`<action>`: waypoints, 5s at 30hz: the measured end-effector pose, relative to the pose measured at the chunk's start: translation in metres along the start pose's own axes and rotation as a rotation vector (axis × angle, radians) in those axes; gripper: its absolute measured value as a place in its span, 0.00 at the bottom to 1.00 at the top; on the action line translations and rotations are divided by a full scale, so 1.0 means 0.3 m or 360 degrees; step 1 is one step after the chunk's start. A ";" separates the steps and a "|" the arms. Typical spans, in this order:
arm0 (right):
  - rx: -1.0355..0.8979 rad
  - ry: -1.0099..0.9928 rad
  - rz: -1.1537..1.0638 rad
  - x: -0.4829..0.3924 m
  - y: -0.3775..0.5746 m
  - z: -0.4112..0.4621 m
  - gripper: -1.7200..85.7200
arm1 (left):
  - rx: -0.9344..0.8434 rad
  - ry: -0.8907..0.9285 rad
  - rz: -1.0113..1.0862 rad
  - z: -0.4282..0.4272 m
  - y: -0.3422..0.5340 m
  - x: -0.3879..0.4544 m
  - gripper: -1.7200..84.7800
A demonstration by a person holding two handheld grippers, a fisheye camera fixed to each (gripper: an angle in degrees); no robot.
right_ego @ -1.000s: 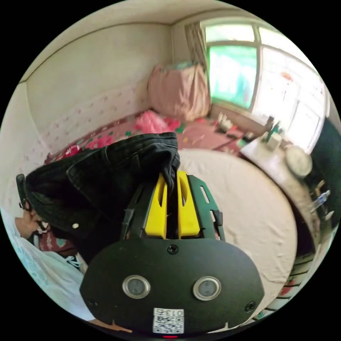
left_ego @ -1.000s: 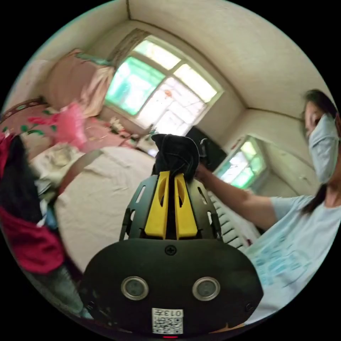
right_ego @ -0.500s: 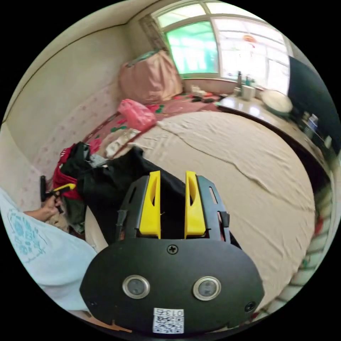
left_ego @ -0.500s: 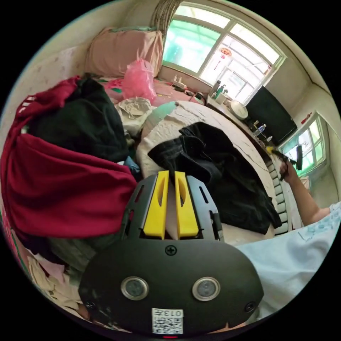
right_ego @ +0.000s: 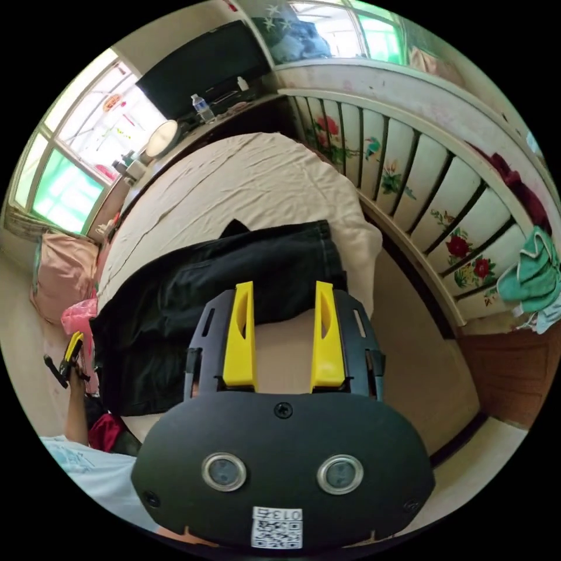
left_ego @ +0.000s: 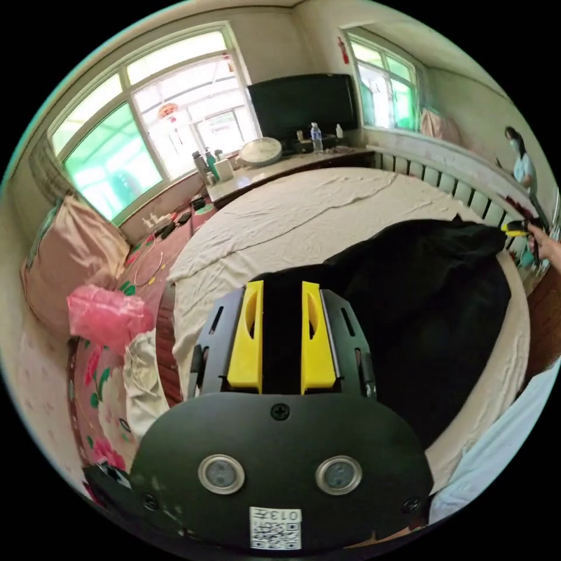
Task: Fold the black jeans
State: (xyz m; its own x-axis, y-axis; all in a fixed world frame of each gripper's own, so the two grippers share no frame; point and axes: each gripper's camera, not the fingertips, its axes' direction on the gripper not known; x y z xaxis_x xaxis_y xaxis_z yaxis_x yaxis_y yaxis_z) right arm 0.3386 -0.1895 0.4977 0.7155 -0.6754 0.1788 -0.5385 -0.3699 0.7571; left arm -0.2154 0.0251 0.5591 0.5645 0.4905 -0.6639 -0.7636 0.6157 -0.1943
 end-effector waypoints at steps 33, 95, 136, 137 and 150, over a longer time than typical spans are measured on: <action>0.0250 0.0269 -0.0877 -0.205 -0.689 -0.328 0.15 | -0.0236 -0.0104 -0.0424 0.251 -0.351 0.029 0.07; 0.0238 0.0607 -0.0868 -0.306 -0.057 -1.062 0.05 | -0.0504 0.0145 -0.1059 -0.830 0.814 -0.398 0.04; -0.0637 0.0417 -0.0067 0.632 -0.066 -0.348 0.12 | -0.1065 0.0057 -0.1227 -0.382 1.081 -0.522 0.06; -0.0523 0.0459 -0.0031 0.645 -0.064 -0.398 0.13 | -0.1044 0.0049 -0.1191 -0.406 1.079 -0.512 0.07; 0.0062 0.0076 -0.0707 -0.022 -0.476 -0.319 0.17 | -0.0404 -0.0104 -0.0653 -0.164 0.534 -0.686 0.15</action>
State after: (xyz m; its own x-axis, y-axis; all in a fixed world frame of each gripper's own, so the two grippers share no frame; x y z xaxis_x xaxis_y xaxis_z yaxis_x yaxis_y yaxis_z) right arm 0.4534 -0.0712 0.4486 0.9003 -0.4156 -0.1291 -0.1899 -0.6421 0.7427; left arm -0.4694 -0.0074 0.6290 0.8472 0.2817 -0.4505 -0.5219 0.6005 -0.6059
